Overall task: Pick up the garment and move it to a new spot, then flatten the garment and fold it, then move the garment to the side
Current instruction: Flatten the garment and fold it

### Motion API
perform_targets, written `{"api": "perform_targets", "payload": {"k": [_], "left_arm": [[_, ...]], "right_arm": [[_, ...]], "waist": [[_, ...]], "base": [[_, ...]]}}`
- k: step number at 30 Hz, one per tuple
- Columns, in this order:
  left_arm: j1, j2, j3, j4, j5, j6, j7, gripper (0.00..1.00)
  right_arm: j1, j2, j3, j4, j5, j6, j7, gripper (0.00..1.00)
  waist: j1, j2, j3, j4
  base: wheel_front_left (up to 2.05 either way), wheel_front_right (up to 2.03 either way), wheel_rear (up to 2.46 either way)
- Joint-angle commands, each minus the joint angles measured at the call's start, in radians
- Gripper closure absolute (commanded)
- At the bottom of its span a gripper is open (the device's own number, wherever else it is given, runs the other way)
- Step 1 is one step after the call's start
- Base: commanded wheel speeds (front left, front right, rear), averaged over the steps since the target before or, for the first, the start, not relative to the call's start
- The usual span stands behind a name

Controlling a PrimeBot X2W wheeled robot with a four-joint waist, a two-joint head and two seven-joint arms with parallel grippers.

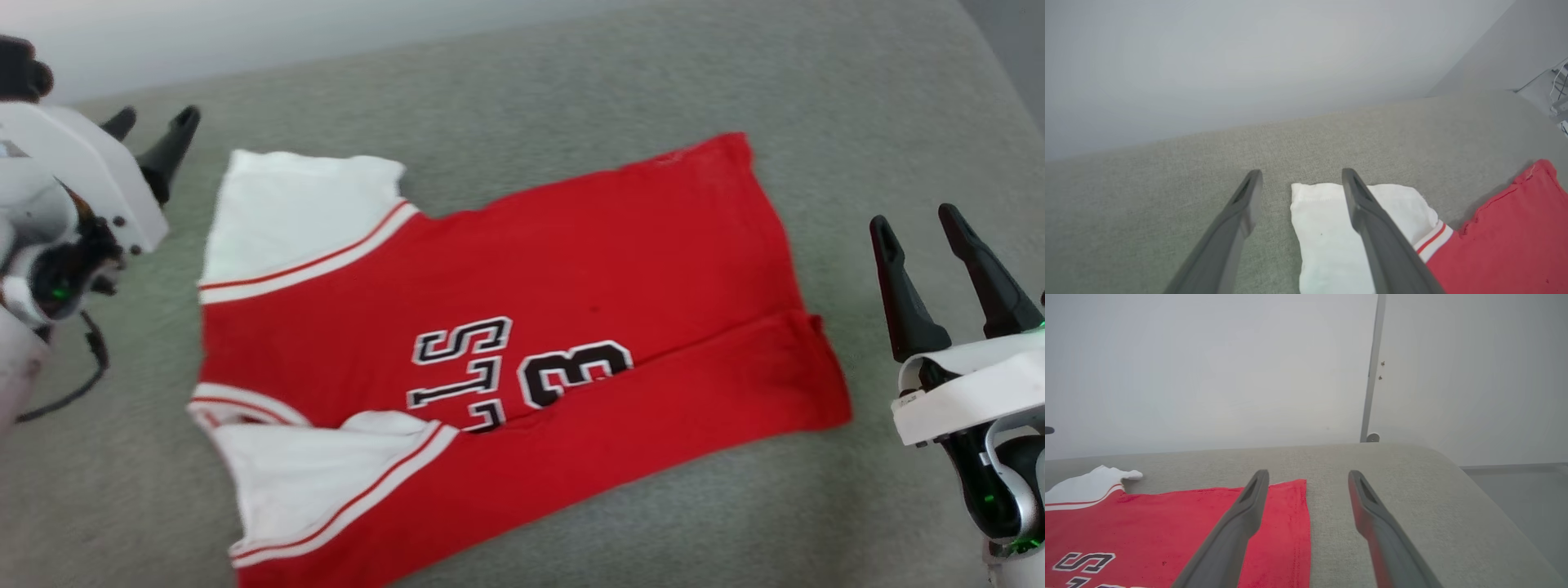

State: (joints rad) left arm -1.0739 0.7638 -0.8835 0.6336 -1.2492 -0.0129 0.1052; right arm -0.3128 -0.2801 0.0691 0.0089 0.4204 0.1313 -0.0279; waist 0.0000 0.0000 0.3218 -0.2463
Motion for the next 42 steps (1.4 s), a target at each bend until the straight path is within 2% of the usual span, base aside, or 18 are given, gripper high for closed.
{"api": "perform_targets", "payload": {"k": [1,9,16,17,19,20,21,27,31,35,39,42], "left_arm": [[-0.029,-0.005,-0.016,0.053,-0.002,-0.022,0.056,0.00],[-0.117,-0.029,-0.085,0.281,-0.032,-0.075,0.388,0.00],[-0.137,-0.055,-0.111,0.370,-0.038,-0.100,0.495,0.00],[-0.136,-0.060,-0.114,0.374,-0.039,-0.103,0.501,0.15],[-0.137,-0.070,-0.119,0.373,-0.042,-0.111,0.507,0.76],[-0.139,-0.076,-0.118,0.373,-0.045,-0.113,0.508,0.92],[-0.142,-0.079,-0.117,0.371,-0.045,-0.114,0.498,1.00],[-0.175,-0.102,-0.128,0.354,-0.031,-0.118,0.464,1.00],[-0.195,-0.119,-0.143,0.307,-0.032,-0.119,0.453,1.00],[-0.219,-0.118,-0.161,0.253,-0.029,-0.119,0.442,1.00],[-0.243,-0.117,-0.179,0.212,-0.029,-0.118,0.438,1.00],[-0.259,-0.117,-0.193,0.193,-0.031,-0.116,0.430,1.00]], "right_arm": [[0.005,0.008,0.002,-0.008,-0.006,-0.001,-0.008,0.00],[0.035,0.019,0.004,-0.021,0.007,-0.001,-0.002,0.00],[0.039,0.021,-0.004,-0.038,0.011,-0.001,0.010,0.00],[0.032,0.018,-0.001,-0.040,0.013,-0.001,0.017,0.00],[0.008,0.006,0.015,-0.045,0.014,-0.001,0.028,0.00],[-0.008,0.001,0.026,-0.046,0.018,-0.001,0.038,0.00],[-0.026,-0.003,0.038,-0.043,0.025,-0.001,0.053,0.00],[-0.238,-0.038,0.147,0.061,0.081,-0.001,0.242,0.00],[-0.416,-0.047,0.218,0.218,0.134,-0.001,0.428,0.00],[-0.572,-0.024,0.229,0.392,0.195,-0.001,0.574,0.00],[-0.701,-0.028,0.253,0.550,0.193,-0.001,0.660,0.00],[-0.766,-0.027,0.271,0.648,0.173,-0.001,0.684,0.00]], "waist": [[0.0000,0.0000,0.047,-0.090],[0.0000,0.0000,0.060,-0.164],[0.0000,0.0000,0.079,-0.171],[0.0000,0.0000,0.081,-0.168],[0.0000,0.0000,0.084,-0.160],[0.0000,0.0000,0.086,-0.155],[0.0000,0.0000,0.088,-0.150],[0.0000,0.0000,0.111,-0.107],[0.0000,0.0000,0.131,-0.068],[0.0000,0.0000,0.164,-0.030],[0.0000,0.0000,0.196,0.006],[0.0000,0.0000,0.215,0.029]], "base": [[0.00,0.00,0.00],[0.00,0.00,0.00],[0.00,0.00,0.00],[0.00,0.00,0.00],[0.00,0.00,0.00],[0.00,0.00,0.00],[0.00,0.00,0.00],[0.00,0.00,0.00],[0.00,0.00,0.00],[0.00,0.00,0.00],[0.00,0.00,0.00],[0.00,0.00,0.00]]}}
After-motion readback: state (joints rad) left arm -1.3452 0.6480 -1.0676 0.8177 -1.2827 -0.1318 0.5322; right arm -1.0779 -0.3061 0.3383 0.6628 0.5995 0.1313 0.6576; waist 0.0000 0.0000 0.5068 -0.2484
